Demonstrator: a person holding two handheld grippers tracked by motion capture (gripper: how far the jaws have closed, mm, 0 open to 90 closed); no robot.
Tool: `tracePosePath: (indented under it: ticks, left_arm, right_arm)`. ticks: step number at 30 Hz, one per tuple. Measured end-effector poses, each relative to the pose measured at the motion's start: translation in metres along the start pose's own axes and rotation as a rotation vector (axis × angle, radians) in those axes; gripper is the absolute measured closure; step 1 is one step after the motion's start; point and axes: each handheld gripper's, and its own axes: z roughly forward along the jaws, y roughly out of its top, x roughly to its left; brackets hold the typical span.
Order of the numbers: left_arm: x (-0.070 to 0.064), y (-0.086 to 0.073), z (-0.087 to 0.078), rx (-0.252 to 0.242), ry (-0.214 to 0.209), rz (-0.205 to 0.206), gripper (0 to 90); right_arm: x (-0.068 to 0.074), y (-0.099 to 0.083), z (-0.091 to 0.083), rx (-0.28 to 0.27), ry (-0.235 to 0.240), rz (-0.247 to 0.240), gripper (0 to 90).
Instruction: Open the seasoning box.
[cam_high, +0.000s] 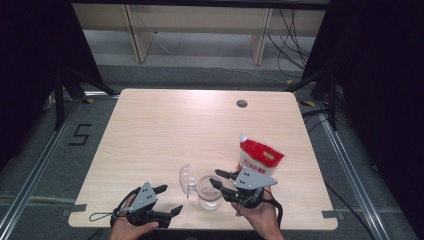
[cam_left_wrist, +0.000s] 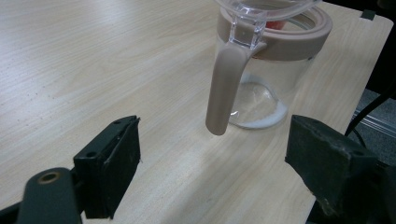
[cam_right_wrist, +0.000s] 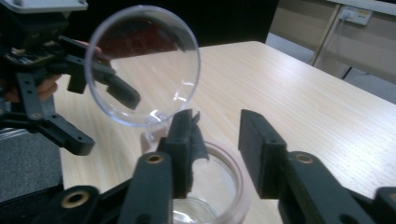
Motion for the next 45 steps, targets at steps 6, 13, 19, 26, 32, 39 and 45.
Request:
tracePosePath:
  ticks: [6, 13, 19, 26, 32, 39, 45]
  left_arm:
    - [0.0, 0.0, 0.001, 0.008, -0.003, -0.002, 17.3]
    - [0.001, 0.002, 0.0, -0.003, 0.009, -0.018, 17.2]
    - [0.001, 0.002, 0.002, -0.014, -0.001, -0.023, 17.2]
    - [0.001, 0.002, 0.001, -0.01, 0.001, -0.018, 16.9]
    - [0.001, 0.002, 0.0, -0.013, 0.002, -0.025, 16.7]
    - [0.005, 0.003, -0.004, -0.023, 0.032, -0.042, 16.7]
    - [0.004, 0.002, -0.003, -0.011, 0.023, -0.038, 16.6]
  right_arm:
    - [-0.005, -0.008, -0.002, -0.012, -0.001, 0.014, 58.1]
    - [-0.007, -0.014, -0.006, -0.014, -0.01, 0.033, 52.7]
    - [-0.009, -0.019, -0.01, -0.018, -0.016, 0.045, 48.1]
    - [-0.009, -0.025, -0.014, -0.012, -0.031, 0.068, 45.2]
    - [-0.008, -0.029, -0.016, -0.014, -0.019, 0.097, 42.8]
    - [-0.01, -0.035, -0.026, 0.0, -0.045, 0.115, 40.9]
    - [-0.012, -0.04, -0.035, -0.003, -0.072, 0.097, 40.8]
